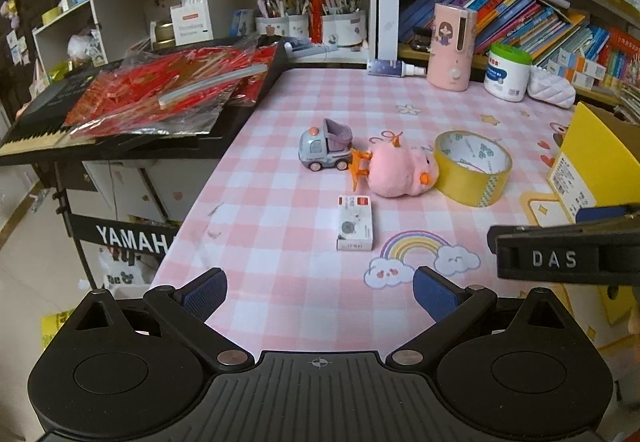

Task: Organize objects
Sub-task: 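Grasp the white card box with the left tool while the right grasps the yellow tape roll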

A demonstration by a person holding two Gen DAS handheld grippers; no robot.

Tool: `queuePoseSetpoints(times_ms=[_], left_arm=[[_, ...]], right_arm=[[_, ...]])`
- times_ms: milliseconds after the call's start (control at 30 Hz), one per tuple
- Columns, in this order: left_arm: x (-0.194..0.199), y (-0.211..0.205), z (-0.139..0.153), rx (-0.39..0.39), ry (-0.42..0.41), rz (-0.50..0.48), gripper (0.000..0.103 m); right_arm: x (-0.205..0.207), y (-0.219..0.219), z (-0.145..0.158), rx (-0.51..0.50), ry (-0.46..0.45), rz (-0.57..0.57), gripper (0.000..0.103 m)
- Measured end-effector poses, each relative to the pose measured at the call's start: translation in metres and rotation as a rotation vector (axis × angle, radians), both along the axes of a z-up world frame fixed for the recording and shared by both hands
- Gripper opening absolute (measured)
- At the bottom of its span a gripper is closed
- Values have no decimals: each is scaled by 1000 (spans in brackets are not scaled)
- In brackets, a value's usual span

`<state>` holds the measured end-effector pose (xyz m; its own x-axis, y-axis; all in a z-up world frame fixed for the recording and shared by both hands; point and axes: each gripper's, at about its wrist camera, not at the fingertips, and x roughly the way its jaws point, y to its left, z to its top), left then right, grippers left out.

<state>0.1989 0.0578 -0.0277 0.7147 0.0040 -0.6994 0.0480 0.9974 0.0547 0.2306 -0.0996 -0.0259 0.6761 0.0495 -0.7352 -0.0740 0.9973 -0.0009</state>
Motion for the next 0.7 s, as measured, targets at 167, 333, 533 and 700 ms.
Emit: queuePoseSetpoints(times_ms=[167, 333, 533, 700], left_arm=[[19, -5, -2, 20, 0, 7, 100], [39, -11, -7, 45, 7, -2, 91], [66, -18, -21, 42, 53, -23, 79], [85, -23, -33, 51, 95, -33, 69]], right_arm=[[24, -1, -1, 3, -4, 6, 91], [48, -4, -3, 2, -4, 3, 91], [76, -7, -8, -19, 2, 1, 91], [101, -8, -15, -41, 23, 4, 91]])
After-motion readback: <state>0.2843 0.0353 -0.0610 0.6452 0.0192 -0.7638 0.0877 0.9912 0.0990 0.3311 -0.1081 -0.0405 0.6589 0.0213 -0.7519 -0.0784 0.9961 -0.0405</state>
